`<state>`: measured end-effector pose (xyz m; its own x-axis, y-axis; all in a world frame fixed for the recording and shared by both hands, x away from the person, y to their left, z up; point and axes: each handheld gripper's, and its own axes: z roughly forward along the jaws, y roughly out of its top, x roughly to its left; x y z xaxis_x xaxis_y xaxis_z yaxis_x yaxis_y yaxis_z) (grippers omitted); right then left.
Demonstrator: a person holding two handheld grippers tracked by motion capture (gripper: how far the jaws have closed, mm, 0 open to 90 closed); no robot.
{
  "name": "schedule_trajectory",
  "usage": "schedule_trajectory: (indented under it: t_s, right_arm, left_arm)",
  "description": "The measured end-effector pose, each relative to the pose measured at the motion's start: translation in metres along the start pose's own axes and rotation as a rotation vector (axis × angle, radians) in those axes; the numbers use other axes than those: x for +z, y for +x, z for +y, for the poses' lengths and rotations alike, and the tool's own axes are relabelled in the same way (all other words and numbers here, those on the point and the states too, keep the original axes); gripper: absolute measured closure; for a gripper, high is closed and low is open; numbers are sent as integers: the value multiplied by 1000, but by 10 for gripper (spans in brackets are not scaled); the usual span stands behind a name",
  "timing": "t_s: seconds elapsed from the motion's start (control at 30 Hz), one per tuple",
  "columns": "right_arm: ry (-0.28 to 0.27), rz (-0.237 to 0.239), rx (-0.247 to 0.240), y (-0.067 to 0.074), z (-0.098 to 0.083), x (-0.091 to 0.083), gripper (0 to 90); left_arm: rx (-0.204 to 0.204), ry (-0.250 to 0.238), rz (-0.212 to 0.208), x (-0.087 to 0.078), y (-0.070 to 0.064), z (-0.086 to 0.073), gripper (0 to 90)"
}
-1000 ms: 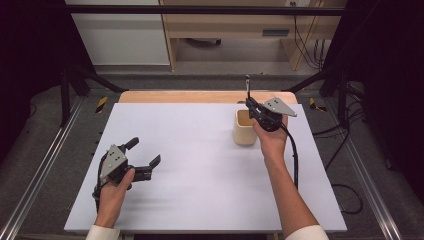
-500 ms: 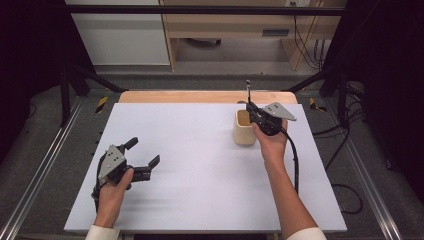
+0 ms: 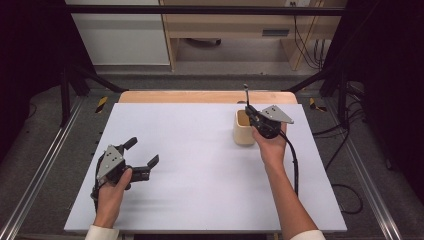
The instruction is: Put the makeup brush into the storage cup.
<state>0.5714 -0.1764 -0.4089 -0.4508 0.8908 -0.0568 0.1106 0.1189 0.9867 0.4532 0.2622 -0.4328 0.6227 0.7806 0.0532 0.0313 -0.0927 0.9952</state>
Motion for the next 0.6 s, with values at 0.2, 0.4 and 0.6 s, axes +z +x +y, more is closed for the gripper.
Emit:
schedule_trajectory:
  t_s: [0.2, 0.4, 0.6]
  right_arm:
    - [28, -2, -26, 1, -5, 0, 836]
    - [33, 3, -41, 4, -3, -3, 795]
    - [11, 7, -17, 5, 3, -19, 547]
  left_arm:
    - [-4, -1, 0, 0, 0, -1, 15]
    - [-3, 2, -1, 0, 1, -1, 14]
    - [-10, -6, 6, -2, 3, -1, 15]
